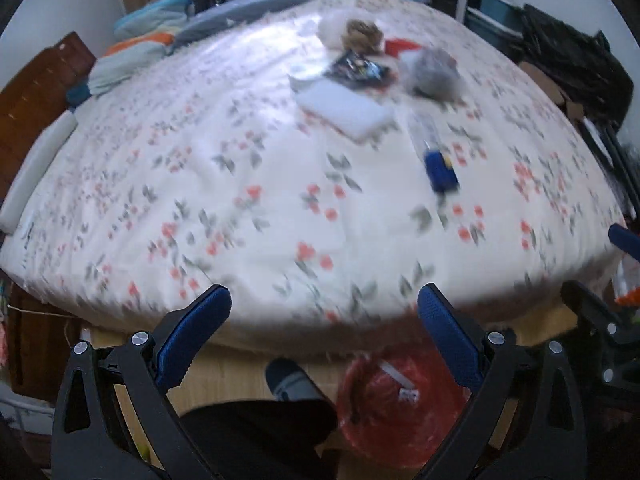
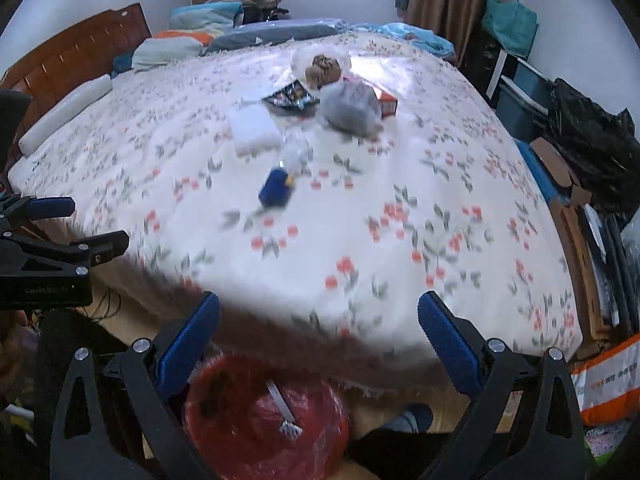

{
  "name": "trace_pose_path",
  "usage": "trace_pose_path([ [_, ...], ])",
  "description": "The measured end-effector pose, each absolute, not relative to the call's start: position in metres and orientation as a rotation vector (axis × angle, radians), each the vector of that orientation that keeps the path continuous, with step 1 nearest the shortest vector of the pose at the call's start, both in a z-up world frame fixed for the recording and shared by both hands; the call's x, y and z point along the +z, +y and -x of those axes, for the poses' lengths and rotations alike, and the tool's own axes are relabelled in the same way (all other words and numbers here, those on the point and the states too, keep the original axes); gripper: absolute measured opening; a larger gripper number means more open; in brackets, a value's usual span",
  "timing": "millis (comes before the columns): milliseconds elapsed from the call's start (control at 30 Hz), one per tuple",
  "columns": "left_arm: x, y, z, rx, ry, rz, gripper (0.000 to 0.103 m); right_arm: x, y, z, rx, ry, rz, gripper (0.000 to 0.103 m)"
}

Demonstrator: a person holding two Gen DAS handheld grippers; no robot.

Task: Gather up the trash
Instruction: 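Raise both tools back over the bed toward the remaining trash, then grasp the plastic bottle with the right tool while the left tool grasps the white foam sleeve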

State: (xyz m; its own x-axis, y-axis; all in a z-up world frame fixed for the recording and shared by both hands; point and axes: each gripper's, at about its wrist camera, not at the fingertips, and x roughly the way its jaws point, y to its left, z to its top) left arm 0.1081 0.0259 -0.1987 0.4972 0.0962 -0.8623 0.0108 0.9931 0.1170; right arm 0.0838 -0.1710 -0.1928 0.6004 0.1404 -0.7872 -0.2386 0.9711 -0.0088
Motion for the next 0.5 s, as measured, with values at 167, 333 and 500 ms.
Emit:
trace_pose_path([
  [167, -0.192, 0.041, -0.138, 0.078, 1.025, -0.09, 0.097, -0.193, -0.16, -0.116, 0.222, 0.885, 0.102, 0.098],
  [333, -0.198, 0.046, -0.159, 0.088, 1.03, -0.088, 0.097, -0.203, -0.145, -0.151, 0.22, 0.88, 0.111, 0.098],
  [500, -0.21, 0.047, -0.179, 0.096, 1.046, -0.083, 0.097, -0.219, -0.133, -0.187, 0.216, 0.892, 0.113, 0.096],
])
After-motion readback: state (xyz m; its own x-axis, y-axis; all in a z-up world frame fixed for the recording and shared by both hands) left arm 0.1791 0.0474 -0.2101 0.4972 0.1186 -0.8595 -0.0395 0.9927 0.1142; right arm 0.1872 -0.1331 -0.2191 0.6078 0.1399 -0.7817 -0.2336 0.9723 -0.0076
